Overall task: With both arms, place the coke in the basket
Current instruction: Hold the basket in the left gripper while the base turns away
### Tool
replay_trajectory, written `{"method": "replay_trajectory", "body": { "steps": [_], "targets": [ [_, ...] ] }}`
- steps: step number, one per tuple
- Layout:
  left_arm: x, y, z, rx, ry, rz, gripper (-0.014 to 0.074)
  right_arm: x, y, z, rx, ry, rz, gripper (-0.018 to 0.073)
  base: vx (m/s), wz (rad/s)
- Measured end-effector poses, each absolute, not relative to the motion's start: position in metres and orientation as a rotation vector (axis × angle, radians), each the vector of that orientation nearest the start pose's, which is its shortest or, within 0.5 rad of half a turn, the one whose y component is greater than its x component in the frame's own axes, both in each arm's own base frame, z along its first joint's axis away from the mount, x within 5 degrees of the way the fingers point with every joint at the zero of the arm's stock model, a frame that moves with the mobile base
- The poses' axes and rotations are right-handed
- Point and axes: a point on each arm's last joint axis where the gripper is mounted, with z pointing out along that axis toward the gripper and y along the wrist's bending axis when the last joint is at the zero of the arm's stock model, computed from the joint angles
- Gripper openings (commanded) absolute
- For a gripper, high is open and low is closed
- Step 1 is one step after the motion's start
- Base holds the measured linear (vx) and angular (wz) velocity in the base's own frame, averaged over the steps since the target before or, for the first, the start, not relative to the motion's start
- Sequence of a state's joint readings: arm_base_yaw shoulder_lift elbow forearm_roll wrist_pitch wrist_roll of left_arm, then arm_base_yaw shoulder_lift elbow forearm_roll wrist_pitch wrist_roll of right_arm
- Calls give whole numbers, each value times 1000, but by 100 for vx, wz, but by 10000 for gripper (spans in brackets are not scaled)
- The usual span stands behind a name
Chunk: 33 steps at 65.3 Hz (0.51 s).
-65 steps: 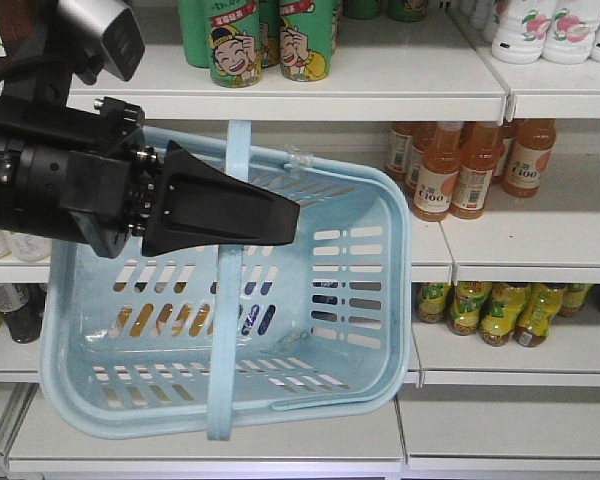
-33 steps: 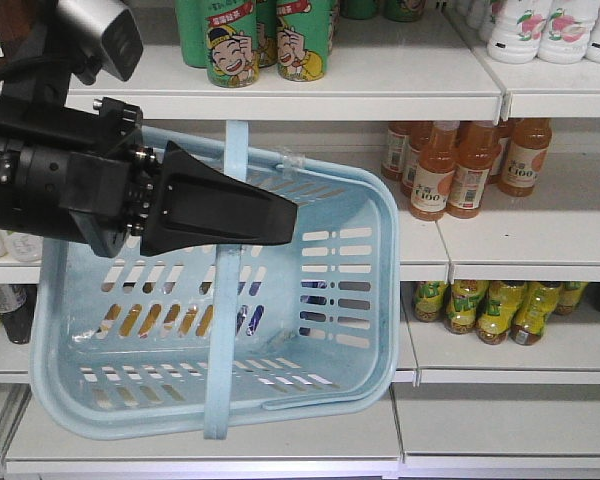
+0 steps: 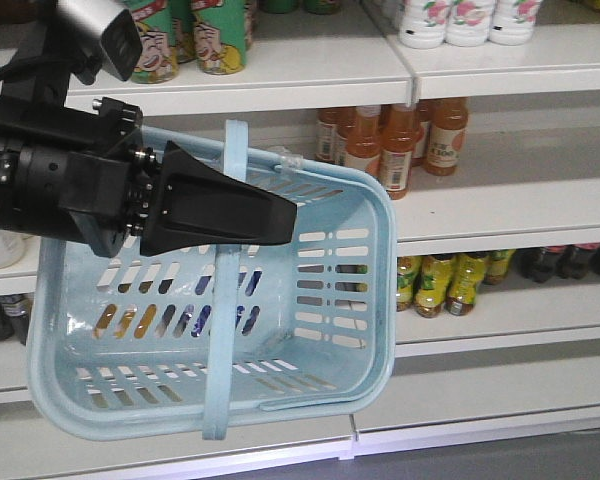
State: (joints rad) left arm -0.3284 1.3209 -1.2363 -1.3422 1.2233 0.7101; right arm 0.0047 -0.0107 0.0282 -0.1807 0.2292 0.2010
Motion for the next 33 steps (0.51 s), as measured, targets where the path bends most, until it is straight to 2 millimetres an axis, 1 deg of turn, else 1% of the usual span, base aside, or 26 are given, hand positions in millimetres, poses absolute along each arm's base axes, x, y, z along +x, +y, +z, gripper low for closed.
{"method": "replay_trajectory", "body": {
  "steps": [33],
  "targets": [
    [209, -159, 409, 790, 1967, -1567, -8, 56, -3, 184, 48, 1726, -13, -6, -7, -52]
  ]
}}
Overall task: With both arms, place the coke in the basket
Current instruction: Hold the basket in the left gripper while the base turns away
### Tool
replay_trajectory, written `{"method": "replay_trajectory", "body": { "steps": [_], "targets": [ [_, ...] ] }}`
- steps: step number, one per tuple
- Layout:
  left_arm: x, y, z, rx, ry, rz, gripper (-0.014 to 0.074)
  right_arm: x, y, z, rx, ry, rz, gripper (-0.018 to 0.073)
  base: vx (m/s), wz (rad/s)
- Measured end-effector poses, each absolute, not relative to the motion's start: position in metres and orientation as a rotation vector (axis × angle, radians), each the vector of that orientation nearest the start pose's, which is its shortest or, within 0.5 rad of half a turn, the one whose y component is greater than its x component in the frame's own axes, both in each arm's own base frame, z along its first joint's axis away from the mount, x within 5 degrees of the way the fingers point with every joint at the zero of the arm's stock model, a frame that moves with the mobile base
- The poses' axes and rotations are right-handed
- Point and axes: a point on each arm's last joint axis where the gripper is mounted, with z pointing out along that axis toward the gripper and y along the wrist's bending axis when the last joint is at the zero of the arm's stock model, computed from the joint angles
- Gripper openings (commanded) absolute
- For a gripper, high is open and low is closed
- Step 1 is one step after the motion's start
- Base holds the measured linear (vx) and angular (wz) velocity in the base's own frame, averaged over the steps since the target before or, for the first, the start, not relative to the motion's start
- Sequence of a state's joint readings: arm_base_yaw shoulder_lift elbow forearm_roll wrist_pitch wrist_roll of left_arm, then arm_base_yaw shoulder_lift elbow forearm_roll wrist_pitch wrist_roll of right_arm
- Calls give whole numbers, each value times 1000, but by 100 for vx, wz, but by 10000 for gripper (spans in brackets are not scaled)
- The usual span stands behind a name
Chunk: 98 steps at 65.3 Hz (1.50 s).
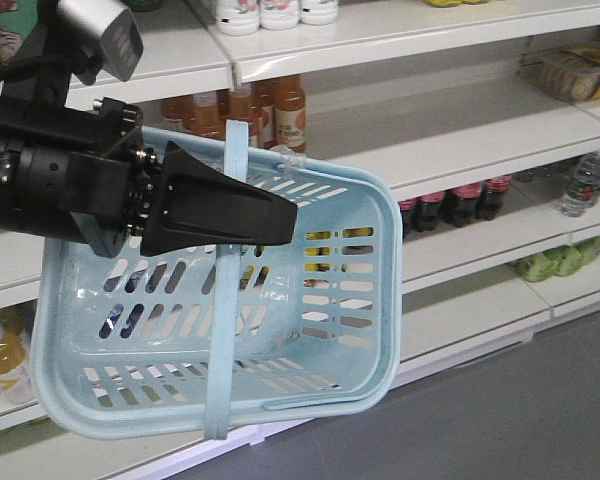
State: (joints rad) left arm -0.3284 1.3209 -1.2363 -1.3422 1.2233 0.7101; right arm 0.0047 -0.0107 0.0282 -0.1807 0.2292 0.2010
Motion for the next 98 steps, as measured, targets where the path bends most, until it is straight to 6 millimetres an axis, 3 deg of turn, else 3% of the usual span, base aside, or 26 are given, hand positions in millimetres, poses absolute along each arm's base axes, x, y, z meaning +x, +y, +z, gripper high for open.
{"method": "replay_trajectory", "body": {
  "steps": [98],
  "targets": [
    [209, -159, 409, 790, 1967, -1567, -6, 56, -3, 184, 48, 1726, -13, -6, -6, -48]
  ]
}}
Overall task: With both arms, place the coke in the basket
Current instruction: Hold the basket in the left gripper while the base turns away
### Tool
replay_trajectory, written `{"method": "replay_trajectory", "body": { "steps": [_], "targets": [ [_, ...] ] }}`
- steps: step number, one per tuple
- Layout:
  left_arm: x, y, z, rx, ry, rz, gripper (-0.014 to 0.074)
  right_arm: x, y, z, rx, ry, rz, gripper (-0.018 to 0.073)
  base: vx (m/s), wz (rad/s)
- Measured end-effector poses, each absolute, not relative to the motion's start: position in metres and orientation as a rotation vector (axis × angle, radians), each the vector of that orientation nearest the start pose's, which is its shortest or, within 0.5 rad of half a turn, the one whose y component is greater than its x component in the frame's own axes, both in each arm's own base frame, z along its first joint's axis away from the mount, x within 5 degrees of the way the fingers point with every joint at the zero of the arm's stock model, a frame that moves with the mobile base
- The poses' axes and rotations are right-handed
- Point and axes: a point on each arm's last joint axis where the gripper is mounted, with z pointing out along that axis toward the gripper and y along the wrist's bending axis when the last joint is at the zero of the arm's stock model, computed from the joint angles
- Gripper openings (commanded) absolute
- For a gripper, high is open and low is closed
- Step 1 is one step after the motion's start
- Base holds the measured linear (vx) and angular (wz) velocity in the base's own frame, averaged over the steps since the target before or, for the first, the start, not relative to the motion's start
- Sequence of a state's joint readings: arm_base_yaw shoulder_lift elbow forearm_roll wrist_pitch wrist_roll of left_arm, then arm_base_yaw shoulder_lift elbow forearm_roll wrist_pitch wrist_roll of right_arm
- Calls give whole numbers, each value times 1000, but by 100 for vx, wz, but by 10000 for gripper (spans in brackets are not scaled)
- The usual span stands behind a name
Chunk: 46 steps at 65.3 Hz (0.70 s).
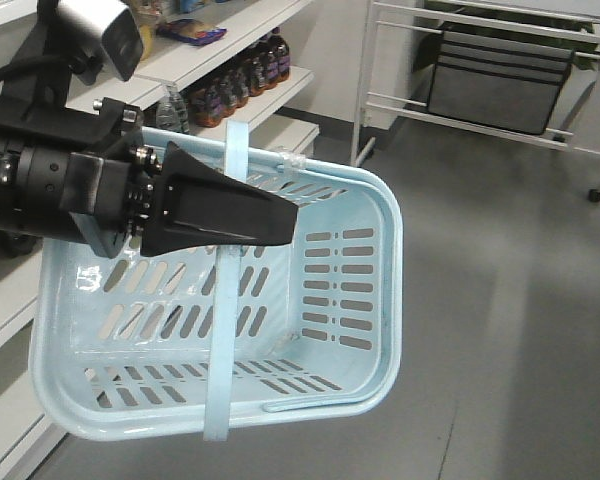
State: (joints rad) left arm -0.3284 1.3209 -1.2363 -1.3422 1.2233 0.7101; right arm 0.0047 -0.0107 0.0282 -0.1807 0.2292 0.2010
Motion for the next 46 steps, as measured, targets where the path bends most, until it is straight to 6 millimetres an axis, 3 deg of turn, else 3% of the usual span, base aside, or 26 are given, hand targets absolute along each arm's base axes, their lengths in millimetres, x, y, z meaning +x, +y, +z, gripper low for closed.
{"method": "replay_trajectory", "body": {
  "steps": [46],
  "targets": [
    [209, -159, 409, 790, 1967, -1567, -6, 56, -3, 184, 48, 1726, -13, -6, 6, -38]
  ]
}}
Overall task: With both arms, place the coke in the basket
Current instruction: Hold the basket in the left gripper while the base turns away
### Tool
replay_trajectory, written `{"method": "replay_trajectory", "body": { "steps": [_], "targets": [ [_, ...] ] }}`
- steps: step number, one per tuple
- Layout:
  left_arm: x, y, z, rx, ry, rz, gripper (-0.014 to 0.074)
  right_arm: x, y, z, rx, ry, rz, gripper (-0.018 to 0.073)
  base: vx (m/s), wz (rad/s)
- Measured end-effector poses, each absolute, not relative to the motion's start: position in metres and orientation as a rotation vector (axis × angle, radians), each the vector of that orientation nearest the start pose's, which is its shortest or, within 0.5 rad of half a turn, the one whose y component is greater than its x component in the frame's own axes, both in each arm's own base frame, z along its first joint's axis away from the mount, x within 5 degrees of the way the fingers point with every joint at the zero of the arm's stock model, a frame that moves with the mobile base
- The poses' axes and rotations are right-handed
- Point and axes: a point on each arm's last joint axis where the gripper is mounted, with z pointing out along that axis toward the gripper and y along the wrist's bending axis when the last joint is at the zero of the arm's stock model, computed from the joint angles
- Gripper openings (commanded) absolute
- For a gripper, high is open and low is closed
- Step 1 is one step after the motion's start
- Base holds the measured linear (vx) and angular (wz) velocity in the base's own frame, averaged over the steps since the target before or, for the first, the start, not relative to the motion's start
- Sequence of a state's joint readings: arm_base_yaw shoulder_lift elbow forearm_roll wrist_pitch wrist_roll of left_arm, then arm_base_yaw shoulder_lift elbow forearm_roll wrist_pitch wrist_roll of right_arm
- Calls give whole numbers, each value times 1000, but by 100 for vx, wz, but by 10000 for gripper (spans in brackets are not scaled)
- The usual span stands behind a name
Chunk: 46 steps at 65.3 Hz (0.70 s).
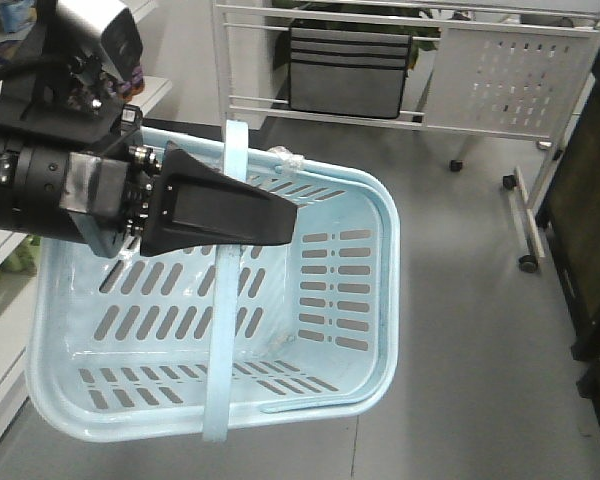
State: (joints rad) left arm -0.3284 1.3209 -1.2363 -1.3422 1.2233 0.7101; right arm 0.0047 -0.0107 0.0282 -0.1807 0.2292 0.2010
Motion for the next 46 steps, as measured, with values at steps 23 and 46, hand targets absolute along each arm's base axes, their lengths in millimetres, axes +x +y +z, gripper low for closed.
{"method": "replay_trajectory", "body": {
  "steps": [23, 46],
  "targets": [
    [209, -159, 409, 790, 1967, -1567, -6, 56, -3, 184, 48, 1726, -13, -6, 16, -44],
    [209, -159, 409, 790, 1967, -1567, -6, 56, -3, 184, 48, 1726, -13, -6, 17, -30]
  ]
}}
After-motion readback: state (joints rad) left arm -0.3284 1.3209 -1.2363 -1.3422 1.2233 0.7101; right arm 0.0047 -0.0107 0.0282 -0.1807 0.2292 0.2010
